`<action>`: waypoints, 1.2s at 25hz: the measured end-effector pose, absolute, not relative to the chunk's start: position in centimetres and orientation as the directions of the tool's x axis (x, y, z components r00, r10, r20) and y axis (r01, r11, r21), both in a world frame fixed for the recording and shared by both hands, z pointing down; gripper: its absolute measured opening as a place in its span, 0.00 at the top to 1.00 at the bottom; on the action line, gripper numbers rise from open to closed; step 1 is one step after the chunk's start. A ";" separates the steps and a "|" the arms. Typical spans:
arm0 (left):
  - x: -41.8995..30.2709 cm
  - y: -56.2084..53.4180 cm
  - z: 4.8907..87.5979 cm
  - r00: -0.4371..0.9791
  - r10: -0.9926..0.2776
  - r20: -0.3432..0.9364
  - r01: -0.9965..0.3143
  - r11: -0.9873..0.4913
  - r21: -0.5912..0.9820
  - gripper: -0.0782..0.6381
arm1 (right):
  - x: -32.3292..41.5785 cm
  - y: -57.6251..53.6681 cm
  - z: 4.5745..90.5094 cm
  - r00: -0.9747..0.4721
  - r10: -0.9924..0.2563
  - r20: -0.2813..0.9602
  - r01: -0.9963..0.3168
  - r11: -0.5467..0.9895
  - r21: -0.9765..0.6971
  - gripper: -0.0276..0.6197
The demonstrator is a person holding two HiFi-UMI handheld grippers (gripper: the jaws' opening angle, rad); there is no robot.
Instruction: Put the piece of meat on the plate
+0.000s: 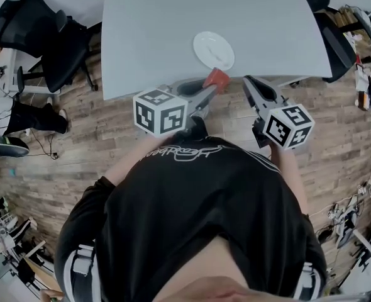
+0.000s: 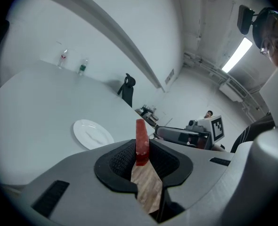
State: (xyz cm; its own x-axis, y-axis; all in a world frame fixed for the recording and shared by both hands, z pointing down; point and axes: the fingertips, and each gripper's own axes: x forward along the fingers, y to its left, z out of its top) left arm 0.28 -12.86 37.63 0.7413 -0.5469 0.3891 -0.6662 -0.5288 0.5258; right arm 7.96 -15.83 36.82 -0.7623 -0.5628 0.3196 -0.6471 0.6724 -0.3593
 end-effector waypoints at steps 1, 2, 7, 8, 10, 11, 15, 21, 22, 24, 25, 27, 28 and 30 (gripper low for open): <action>0.0 -13.7 38.0 0.742 -0.541 0.397 -0.667 -0.527 0.527 0.77 | 7.8 -16.5 37.0 -0.759 -0.564 0.325 -0.651 0.666 -0.363 0.93; -0.2 -14.4 38.4 0.742 -0.535 0.405 -0.667 -0.524 0.530 0.77 | 7.7 -17.2 37.3 -0.755 -0.566 0.331 -0.656 0.660 -0.368 0.93; -0.8 -17.6 40.1 0.752 -0.499 0.431 -0.657 -0.513 0.553 0.77 | 7.4 -20.2 38.5 -0.737 -0.573 0.358 -0.676 0.625 -0.390 0.93; -0.8 -18.1 40.4 0.755 -0.491 0.434 -0.653 -0.514 0.556 0.77 | 7.3 -20.7 38.7 -0.734 -0.574 0.363 -0.679 0.618 -0.395 0.93; -1.0 -19.2 41.0 0.762 -0.473 0.442 -0.646 -0.515 0.563 0.77 | 7.1 -21.7 39.4 -0.727 -0.575 0.376 -0.687 0.603 -0.406 0.93; -1.1 -19.7 41.4 0.765 -0.465 0.446 -0.644 -0.515 0.566 0.77 | 6.9 -22.2 39.7 -0.723 -0.575 0.383 -0.690 0.595 -0.411 0.93; -1.1 -21.3 43.1 0.768 -0.434 0.472 -0.641 -0.513 0.571 0.77 | 6.9 -23.4 41.3 -0.712 -0.571 0.409 -0.702 0.564 -0.434 0.93; -1.4 -23.2 44.7 0.779 -0.389 0.492 -0.627 -0.511 0.588 0.77 | 6.9 -25.2 42.5 -0.692 -0.579 0.431 -0.721 0.526 -0.451 0.93; -1.3 -23.4 44.8 0.781 -0.383 0.494 -0.624 -0.512 0.590 0.77 | 6.9 -25.4 42.6 -0.689 -0.581 0.433 -0.724 0.522 -0.452 0.93; -1.2 -23.9 45.1 0.783 -0.374 0.498 -0.621 -0.516 0.590 0.77 | 7.0 -25.8 42.9 -0.686 -0.584 0.435 -0.727 0.515 -0.454 0.93; -1.1 -24.1 45.3 0.783 -0.369 0.501 -0.620 -0.518 0.589 0.77 | 7.1 -25.9 43.0 -0.684 -0.586 0.435 -0.728 0.511 -0.456 0.93; -1.0 -24.4 45.6 0.784 -0.360 0.506 -0.619 -0.520 0.588 0.77 | 7.3 -26.2 43.3 -0.679 -0.589 0.438 -0.732 0.501 -0.461 0.93; -1.0 -24.6 45.7 0.784 -0.357 0.508 -0.619 -0.521 0.588 0.77 | 7.4 -26.3 43.4 -0.677 -0.590 0.440 -0.734 0.497 -0.463 0.93; -0.9 -24.8 45.9 0.784 -0.349 0.514 -0.618 -0.524 0.587 0.77 | 7.6 -26.6 43.6 -0.674 -0.592 0.442 -0.737 0.489 -0.467 0.93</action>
State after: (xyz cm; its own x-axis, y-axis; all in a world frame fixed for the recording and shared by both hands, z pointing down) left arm -0.87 -24.85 45.91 0.7836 -0.3493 0.5138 -0.6180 -0.5235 0.5865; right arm 7.58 -26.59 43.55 -0.6735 -0.5925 0.4420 -0.7367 0.4894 -0.4666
